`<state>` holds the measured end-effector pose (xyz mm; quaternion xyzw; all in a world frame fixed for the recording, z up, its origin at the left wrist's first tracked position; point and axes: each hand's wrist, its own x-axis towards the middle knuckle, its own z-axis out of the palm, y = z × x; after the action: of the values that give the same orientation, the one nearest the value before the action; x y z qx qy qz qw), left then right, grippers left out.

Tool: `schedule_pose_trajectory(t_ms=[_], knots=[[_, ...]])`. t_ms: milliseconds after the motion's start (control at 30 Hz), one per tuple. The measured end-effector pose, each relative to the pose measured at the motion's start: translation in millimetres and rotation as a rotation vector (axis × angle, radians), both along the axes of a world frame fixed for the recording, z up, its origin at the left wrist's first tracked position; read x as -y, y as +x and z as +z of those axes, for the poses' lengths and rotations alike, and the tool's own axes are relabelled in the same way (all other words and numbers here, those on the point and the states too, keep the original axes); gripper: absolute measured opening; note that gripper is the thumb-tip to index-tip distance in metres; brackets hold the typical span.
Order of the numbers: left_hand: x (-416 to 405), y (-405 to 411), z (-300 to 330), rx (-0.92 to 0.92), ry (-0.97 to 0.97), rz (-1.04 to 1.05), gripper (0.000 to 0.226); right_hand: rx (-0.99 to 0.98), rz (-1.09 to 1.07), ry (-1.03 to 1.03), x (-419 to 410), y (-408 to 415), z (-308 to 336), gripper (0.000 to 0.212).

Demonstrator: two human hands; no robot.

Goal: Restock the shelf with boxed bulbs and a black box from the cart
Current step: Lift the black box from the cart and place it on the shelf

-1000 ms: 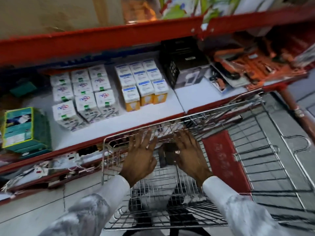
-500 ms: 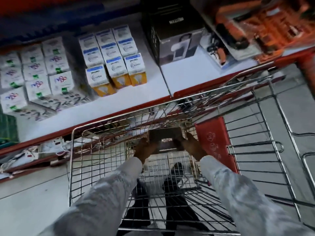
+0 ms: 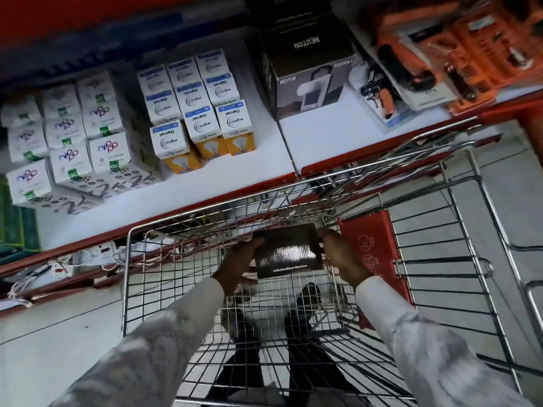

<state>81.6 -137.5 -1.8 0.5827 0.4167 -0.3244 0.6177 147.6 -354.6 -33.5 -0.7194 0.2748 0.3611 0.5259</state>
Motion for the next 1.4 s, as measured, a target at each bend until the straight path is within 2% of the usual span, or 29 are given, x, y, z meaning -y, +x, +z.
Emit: schedule_pose_trajectory(t_ms=[100, 267, 400, 567, 733, 933, 1033, 1100, 1200, 1233, 1400], knots=[[-16, -3, 38, 0.033, -0.074, -0.051, 0.036, 0.035, -0.013, 0.056, -2, 2, 40, 0.026], [-33, 3, 105, 0.122, -0.099, -0.120, 0.034, 0.115, 0.093, 0.093, -5, 8, 119, 0.021], [-46, 5, 151, 0.255, -0.119, -0.156, 0.044, 0.446, 0.126, -0.118, -2, 8, 173, 0.017], [-42, 16, 211, 0.409, -0.055, -0.131, 0.047, 0.627, 0.102, -0.150, 4, 18, 228, 0.013], [-26, 47, 251, 0.568, 0.054, -0.067, 0.026, 0.762, 0.070, -0.119, 11, 50, 264, 0.018], [-1, 99, 243, 0.629, 0.133, -0.018, 0.037, 0.786, 0.037, -0.107, 16, 109, 261, 0.020], [13, 124, 222, 0.607, 0.148, -0.004, 0.042, 0.756, 0.079, -0.111, 20, 137, 244, 0.037], [20, 139, 205, 0.582, 0.169, 0.023, 0.042, 0.739, 0.084, -0.125, 22, 152, 233, 0.032], [31, 159, 181, 0.563, 0.215, 0.075, 0.034, 0.715, 0.129, -0.158, 24, 173, 215, 0.008], [35, 165, 174, 0.559, 0.221, 0.091, 0.031, 0.716, 0.162, -0.178, 25, 179, 211, 0.008], [49, 186, 152, 0.571, 0.256, 0.158, 0.011, 0.716, 0.311, -0.269, 26, 210, 188, 0.029]])
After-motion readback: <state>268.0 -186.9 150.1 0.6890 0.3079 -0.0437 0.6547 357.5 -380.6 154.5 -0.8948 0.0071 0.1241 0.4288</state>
